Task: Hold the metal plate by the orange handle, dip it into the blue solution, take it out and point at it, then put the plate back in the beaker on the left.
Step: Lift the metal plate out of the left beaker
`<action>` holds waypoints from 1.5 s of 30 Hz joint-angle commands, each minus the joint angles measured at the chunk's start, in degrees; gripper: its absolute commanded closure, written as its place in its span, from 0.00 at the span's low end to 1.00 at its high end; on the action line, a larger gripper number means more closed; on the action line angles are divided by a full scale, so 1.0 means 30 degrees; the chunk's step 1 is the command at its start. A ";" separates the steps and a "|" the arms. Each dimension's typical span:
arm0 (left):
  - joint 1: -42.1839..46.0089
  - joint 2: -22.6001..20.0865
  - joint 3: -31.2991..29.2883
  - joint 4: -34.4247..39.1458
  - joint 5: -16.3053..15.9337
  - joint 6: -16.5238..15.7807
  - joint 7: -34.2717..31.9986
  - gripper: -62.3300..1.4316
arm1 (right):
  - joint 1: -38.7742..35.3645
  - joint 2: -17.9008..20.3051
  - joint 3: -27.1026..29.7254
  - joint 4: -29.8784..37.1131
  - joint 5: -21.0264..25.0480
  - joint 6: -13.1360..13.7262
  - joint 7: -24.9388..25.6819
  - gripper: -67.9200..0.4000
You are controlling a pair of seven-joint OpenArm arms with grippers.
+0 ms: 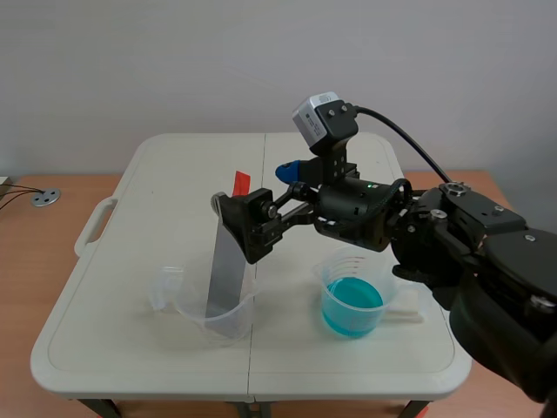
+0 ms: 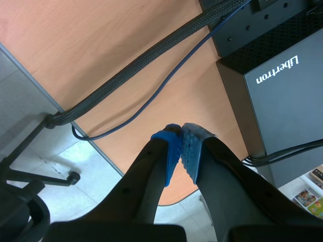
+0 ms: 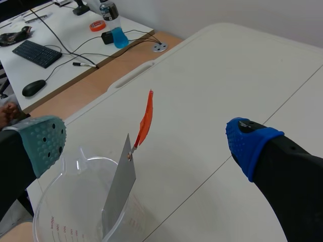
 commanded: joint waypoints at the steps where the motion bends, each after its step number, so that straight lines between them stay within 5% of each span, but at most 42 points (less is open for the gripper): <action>1: 0.0153 -0.0022 -0.0087 0.0270 -0.0029 -0.0095 -0.0036 0.95 | 0.0539 -0.0124 -0.0029 0.0022 0.0306 0.0189 0.0197 0.02; 24: 0.0160 -0.0022 -0.0087 0.0270 -0.0036 -0.0095 -0.0036 0.95 | 0.1749 -0.1756 -0.0998 -0.2535 0.0801 0.1115 0.0204 0.03; 45: 0.0160 -0.0029 -0.0087 0.0270 -0.0036 -0.0095 -0.0036 0.95 | 0.1749 -0.1749 -0.0998 -0.2572 0.0845 0.1115 0.0372 0.63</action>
